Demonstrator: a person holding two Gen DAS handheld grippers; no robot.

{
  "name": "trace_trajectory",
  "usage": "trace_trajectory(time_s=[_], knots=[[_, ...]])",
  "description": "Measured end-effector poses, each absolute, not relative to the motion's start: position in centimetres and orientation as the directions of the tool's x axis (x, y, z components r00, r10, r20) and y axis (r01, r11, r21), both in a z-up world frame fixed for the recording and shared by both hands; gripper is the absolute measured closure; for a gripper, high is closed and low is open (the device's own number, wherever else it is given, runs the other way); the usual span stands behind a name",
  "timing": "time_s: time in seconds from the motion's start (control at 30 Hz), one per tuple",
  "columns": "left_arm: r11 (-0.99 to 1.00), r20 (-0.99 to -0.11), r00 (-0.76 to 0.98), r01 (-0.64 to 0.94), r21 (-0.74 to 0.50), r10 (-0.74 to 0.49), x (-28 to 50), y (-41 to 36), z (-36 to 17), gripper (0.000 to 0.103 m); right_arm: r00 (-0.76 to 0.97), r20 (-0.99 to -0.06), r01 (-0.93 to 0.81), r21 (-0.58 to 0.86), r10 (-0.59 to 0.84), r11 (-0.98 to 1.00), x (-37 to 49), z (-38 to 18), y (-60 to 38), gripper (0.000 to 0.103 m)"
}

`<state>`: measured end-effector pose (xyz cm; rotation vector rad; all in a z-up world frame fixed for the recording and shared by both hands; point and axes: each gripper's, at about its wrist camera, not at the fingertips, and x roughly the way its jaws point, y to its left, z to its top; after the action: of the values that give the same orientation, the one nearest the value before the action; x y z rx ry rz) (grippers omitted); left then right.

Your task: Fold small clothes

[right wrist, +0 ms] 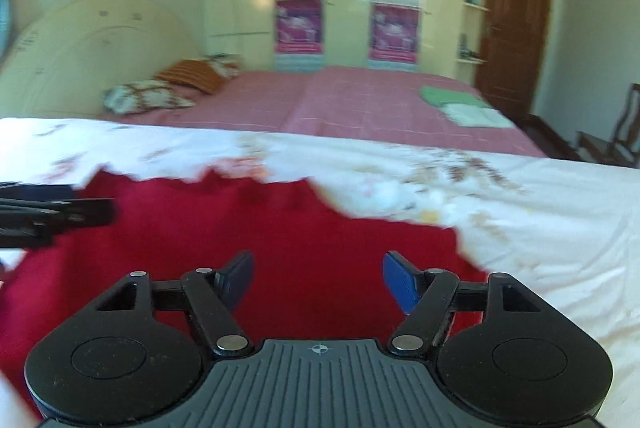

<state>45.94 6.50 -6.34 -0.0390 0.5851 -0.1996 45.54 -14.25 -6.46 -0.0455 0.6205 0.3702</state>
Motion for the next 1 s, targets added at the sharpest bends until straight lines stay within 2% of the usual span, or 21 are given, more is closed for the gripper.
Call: trace_trajectory(time_s=[0.03, 0.07, 0.1, 0.13, 0.23, 0.3, 0.37, 0.4, 0.5, 0.57, 0.73, 0.83, 1.0], knots=[[0.979, -0.558, 0.805, 0.18, -0.094, -0.202, 45.3, 5.9, -6.8, 0.028, 0.728, -0.582, -0.388, 0.086, 0.362, 0.918, 44.5, -6.6, -13.5, 0.037], [0.979, -0.571, 0.796, 0.183, -0.091, -0.202, 44.9, 5.3, -7.5, 0.029, 0.704, -0.596, -0.417, 0.095, 0.387, 0.904, 43.7, -7.1, -12.8, 0.054], [0.981, -0.594, 0.783, 0.178, -0.073, -0.186, 44.6, 4.8, -8.3, 0.032, 0.682, -0.616, -0.435, 0.091, 0.394, 0.896, 43.1, -7.6, -12.2, 0.061], [0.984, -0.612, 0.773, 0.173, -0.05, -0.167, 44.4, 4.8, -9.0, 0.032, 0.669, -0.634, -0.442, 0.081, 0.388, 0.894, 42.6, -8.2, -11.6, 0.061], [0.988, -0.594, 0.792, 0.148, -0.035, -0.14, 43.0, 6.7, -9.6, 0.03, 0.688, -0.636, -0.425, 0.037, 0.349, 0.905, 41.8, -8.8, -11.9, 0.061], [0.993, -0.596, 0.795, 0.109, -0.035, -0.108, 42.2, 8.7, -9.6, 0.03, 0.731, -0.632, -0.339, -0.009, 0.258, 0.941, 41.8, -8.8, -13.7, 0.061], [0.993, -0.599, 0.792, 0.103, -0.06, -0.119, 41.6, 10.0, -9.3, 0.03, 0.739, -0.643, -0.246, 0.02, 0.201, 0.969, 41.8, -9.0, -16.9, 0.062], [0.994, -0.604, 0.79, 0.098, -0.052, -0.11, 41.3, 10.0, -8.9, 0.032, 0.726, -0.644, -0.252, 0.077, 0.241, 0.965, 41.7, -8.9, -18.2, 0.062], [0.993, -0.583, 0.804, 0.101, -0.062, -0.118, 39.9, 8.7, -7.3, 0.03, 0.741, -0.633, -0.249, 0.05, 0.224, 0.967, 40.5, -7.2, -17.9, 0.061], [0.989, -0.568, 0.809, 0.123, -0.084, -0.149, 38.7, 7.1, -6.8, 0.03, 0.749, -0.592, -0.293, 0.107, 0.298, 0.95, 38.5, -6.2, -17.3, 0.061], [0.984, -0.6, 0.781, 0.164, -0.071, -0.173, 37.2, 4.1, -8.4, 0.03, 0.693, -0.618, -0.406, 0.09, 0.371, 0.909, 34.7, -6.9, -13.2, 0.061], [0.988, -0.633, 0.76, 0.137, -0.066, -0.147, 36.8, 5.3, -9.8, 0.03, 0.673, -0.657, -0.403, 0.06, 0.34, 0.913, 33.7, -8.5, -12.8, 0.061], [0.994, -0.628, 0.771, 0.095, -0.054, -0.108, 34.7, 9.1, -10.1, 0.028, 0.696, -0.674, -0.339, -0.002, 0.249, 0.941, 32.7, -9.7, -15.7, 0.061]])
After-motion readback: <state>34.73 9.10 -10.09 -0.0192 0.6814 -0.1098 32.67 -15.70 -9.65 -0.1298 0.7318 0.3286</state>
